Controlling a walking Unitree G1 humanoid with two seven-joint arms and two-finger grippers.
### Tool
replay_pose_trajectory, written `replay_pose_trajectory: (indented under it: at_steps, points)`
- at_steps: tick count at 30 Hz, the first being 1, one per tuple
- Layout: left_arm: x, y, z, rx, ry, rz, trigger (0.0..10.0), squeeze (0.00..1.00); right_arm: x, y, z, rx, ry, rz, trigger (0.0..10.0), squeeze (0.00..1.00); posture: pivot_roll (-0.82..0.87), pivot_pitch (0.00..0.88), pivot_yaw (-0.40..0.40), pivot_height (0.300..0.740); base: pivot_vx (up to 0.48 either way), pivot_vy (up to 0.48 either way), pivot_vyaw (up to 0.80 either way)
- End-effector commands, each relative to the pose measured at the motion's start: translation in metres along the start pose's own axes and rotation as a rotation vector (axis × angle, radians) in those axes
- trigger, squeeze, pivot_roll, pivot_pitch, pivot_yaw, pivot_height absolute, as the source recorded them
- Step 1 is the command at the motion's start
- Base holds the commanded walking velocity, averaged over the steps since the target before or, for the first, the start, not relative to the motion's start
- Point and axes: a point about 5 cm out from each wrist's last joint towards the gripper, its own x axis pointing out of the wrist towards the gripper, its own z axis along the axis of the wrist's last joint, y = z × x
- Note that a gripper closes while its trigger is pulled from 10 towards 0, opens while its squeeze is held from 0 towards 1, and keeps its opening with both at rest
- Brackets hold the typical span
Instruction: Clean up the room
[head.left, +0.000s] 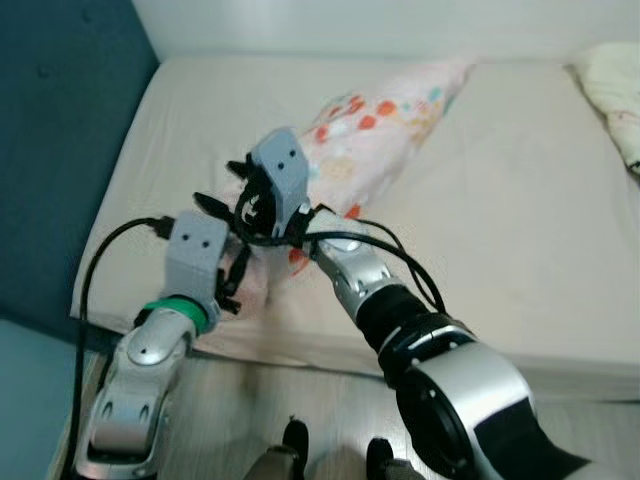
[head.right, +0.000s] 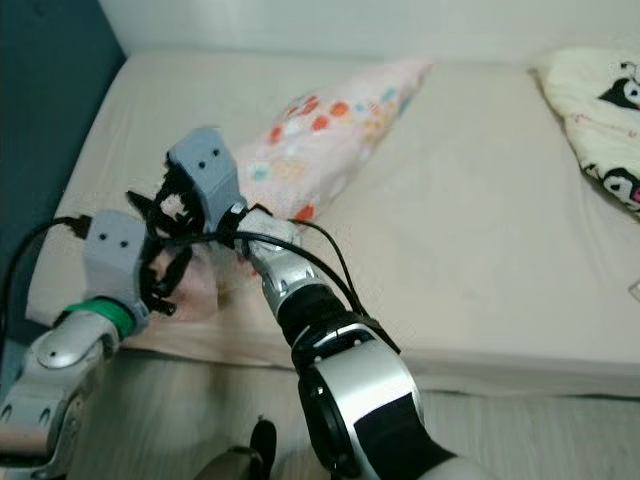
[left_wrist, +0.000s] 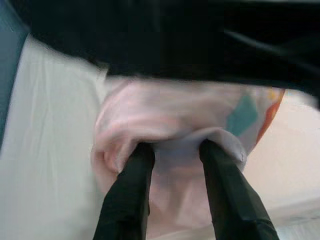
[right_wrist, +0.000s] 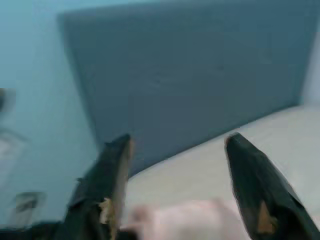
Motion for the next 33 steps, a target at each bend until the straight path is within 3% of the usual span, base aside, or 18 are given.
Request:
replay_pose_trajectory:
  at_steps: [1,2,3,4,5,8,11,12,13,17,20,23,26,27,28,29,32,33]
  points:
    - [-0.003,0.008,-0.006,-0.013,0.026,0.032,10.0,0.00,0.030,0.062,-0.006,0.168,-0.112,0.244,10.0,0.00,0.13,0.207,0.107,0.738,0.000,0.000,0.00]
    - [-0.004,0.016,-0.008,-0.011,0.032,0.059,10.0,0.00,0.021,0.070,-0.013,0.206,-0.109,0.355,10.0,0.00,0.11,0.200,0.108,0.738,0.000,0.000,0.00]
    - [-0.004,0.016,-0.008,-0.011,0.032,0.059,10.0,0.00,0.021,0.070,-0.013,0.206,-0.109,0.355,10.0,0.00,0.11,0.200,0.108,0.738,0.000,0.000,0.00]
    - [-0.004,0.022,-0.010,-0.006,0.038,0.079,10.0,0.00,0.006,0.073,-0.028,0.204,-0.062,0.423,10.0,0.00,0.10,0.189,0.104,0.738,0.000,0.000,0.00]
    - [-0.003,0.025,-0.011,-0.006,0.037,0.094,10.0,0.00,-0.011,0.071,-0.042,0.207,-0.008,0.449,10.0,0.00,0.09,0.183,0.101,0.738,0.000,0.000,0.00]
    - [-0.002,0.027,-0.011,-0.007,0.035,0.101,10.0,0.00,-0.021,0.069,-0.051,0.204,0.029,0.457,10.0,0.00,0.09,0.183,0.101,0.738,0.000,0.000,0.00]
    - [0.004,0.020,-0.007,-0.030,0.007,0.095,10.0,0.00,-0.058,0.034,-0.061,0.208,0.033,0.197,10.0,0.00,0.04,0.164,0.096,0.738,0.000,0.000,0.00]
    - [0.004,0.020,-0.007,-0.030,0.007,0.095,10.0,0.00,-0.058,0.034,-0.061,0.208,0.033,0.197,10.0,0.00,0.04,0.164,0.096,0.738,0.000,0.000,0.00]
    - [0.006,0.015,-0.007,-0.037,0.003,0.072,10.0,0.00,-0.074,0.016,-0.062,0.202,0.014,0.041,10.0,0.00,0.03,0.163,0.105,0.738,0.000,0.000,0.00]
    - [0.008,0.011,-0.008,-0.036,0.003,0.052,10.0,0.00,-0.084,0.008,-0.064,0.204,0.003,-0.068,10.0,0.00,0.02,0.155,0.113,0.738,0.000,0.000,0.00]
    - [0.012,0.003,-0.009,-0.035,-0.005,0.012,10.0,0.00,-0.122,-0.002,-0.076,0.215,0.005,-0.328,10.0,0.00,0.00,0.145,0.122,0.738,0.000,0.000,0.00]
    - [0.012,0.002,-0.009,-0.036,-0.006,0.007,10.0,0.00,-0.130,-0.001,-0.079,0.222,0.009,-0.373,10.0,0.00,0.00,0.145,0.122,0.738,0.000,0.000,0.00]
    - [0.012,0.000,-0.014,-0.036,0.005,-0.010,10.0,0.00,-0.154,0.003,-0.085,0.220,0.016,-0.498,10.0,0.00,-0.03,0.135,0.120,0.738,0.000,0.000,0.00]
    - [0.012,0.000,-0.014,-0.036,0.005,-0.010,10.0,0.00,-0.154,0.003,-0.085,0.220,0.016,-0.498,10.0,0.00,-0.03,0.135,0.120,0.738,0.000,0.000,0.00]
    - [0.011,0.000,-0.018,-0.037,0.010,-0.015,10.0,0.00,-0.163,0.004,-0.085,0.205,0.024,-0.547,10.0,0.00,-0.03,0.135,0.120,0.738,0.000,0.000,0.00]
    - [0.009,-0.003,-0.030,-0.036,0.039,-0.035,10.0,0.00,-0.184,0.000,-0.084,0.154,0.045,-0.669,10.0,0.00,-0.05,0.127,0.115,0.738,0.000,0.000,0.00]
    - [0.008,-0.004,-0.034,-0.036,0.048,-0.042,10.0,0.00,-0.189,-0.002,-0.083,0.140,0.052,-0.700,10.0,0.00,-0.05,0.127,0.115,0.738,0.000,0.000,0.00]
    - [0.004,-0.010,-0.043,-0.037,0.071,-0.080,10.0,0.00,-0.208,-0.008,-0.083,0.121,0.066,-0.844,10.0,0.00,-0.06,0.114,0.116,0.738,0.000,0.000,0.00]
